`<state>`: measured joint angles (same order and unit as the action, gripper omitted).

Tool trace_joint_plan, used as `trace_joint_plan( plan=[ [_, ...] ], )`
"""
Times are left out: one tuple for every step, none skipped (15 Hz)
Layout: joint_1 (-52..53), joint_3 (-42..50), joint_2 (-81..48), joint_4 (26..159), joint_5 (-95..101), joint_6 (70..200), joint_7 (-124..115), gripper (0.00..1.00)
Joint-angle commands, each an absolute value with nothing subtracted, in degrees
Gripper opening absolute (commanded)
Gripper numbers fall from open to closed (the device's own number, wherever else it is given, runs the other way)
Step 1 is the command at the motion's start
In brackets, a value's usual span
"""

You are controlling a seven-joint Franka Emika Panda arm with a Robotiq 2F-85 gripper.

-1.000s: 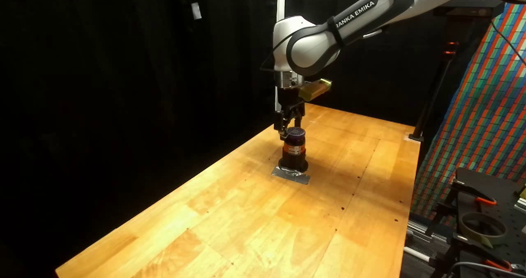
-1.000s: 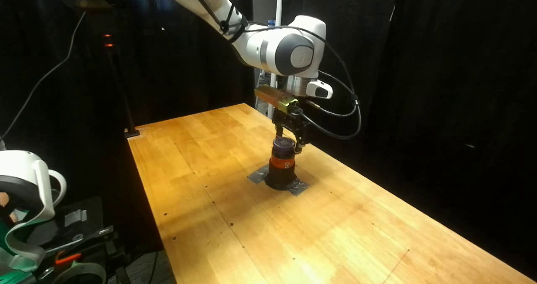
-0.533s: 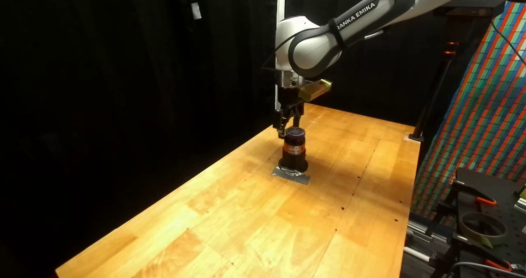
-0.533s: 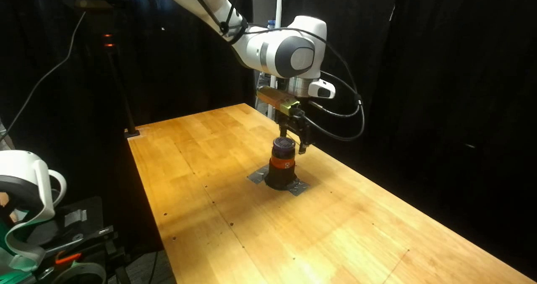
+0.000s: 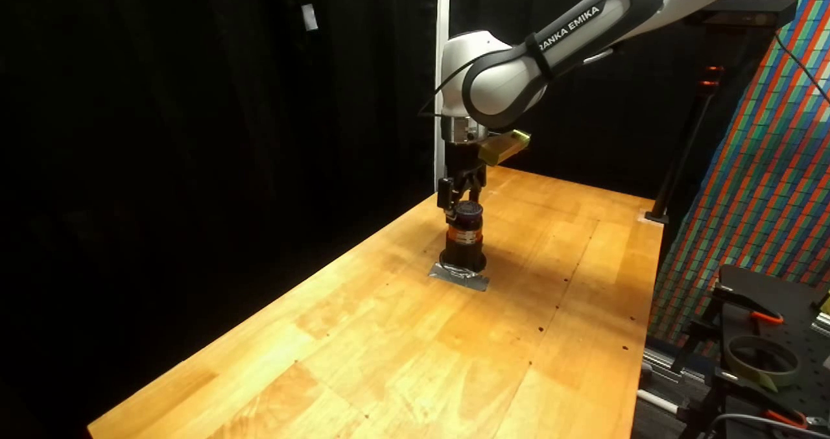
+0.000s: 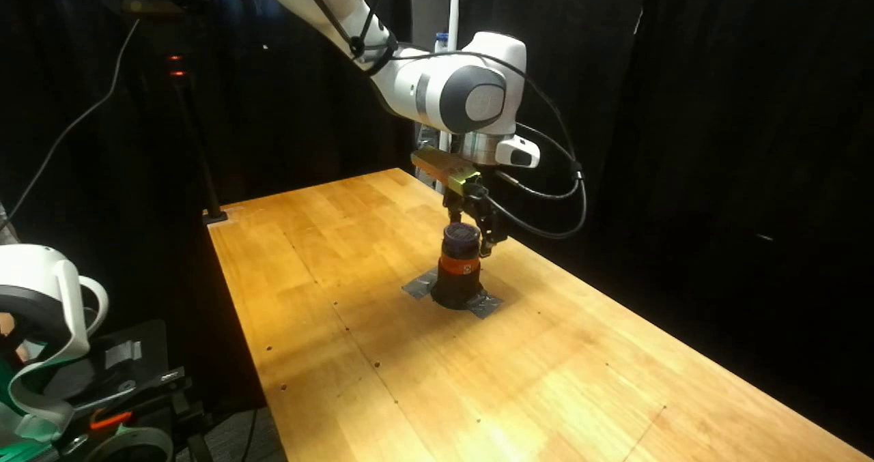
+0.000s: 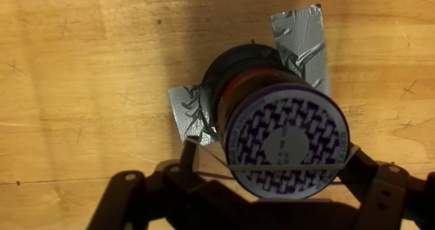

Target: Put the rubber band on the cup

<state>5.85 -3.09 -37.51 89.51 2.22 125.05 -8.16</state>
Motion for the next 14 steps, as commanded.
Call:
trace_joint_plan(
  plan=[
    [5.6,-3.15,-30.72,96.72,0.46,122.92,-7.41,1.0],
    [5.54,-3.12,-29.34,98.25,0.29,122.84,-7.51,1.0],
    [5.27,-3.26,-28.02,99.91,-0.14,122.83,-7.25,1.0],
    [5.07,-3.35,-27.04,101.17,-0.6,122.61,-7.04,1.0],
    [4.85,-3.52,-26.08,102.65,-1.31,122.7,-6.76,1.0],
    [4.49,-3.72,-25.42,103.88,-2.21,122.86,-6.28,1.0],
    [4.09,-3.94,-25.17,104.99,-3.28,123.4,-5.57,1.0],
    [3.94,-3.97,-25.03,105.92,-4.09,124.24,-5.2,1.0],
    [3.84,-4.04,-25.05,106.82,-4.84,125.08,-4.91,1.0],
    [3.74,-4.08,-24.96,107.68,-5.51,125.68,-4.64,1.0],
    [3.65,-4.09,-24.67,108.96,-6.07,127.05,-4.37,1.0],
    [3.6,-4.05,-24.56,109.84,-6.39,128.34,-4.29,1.0],
    [3.51,-4.01,-24.52,110.72,-6.78,129.81,-4.23,1.0],
    [3.5,-3.98,-24.46,111.52,-7.04,131.17,-4.22,1.0]
  ],
)
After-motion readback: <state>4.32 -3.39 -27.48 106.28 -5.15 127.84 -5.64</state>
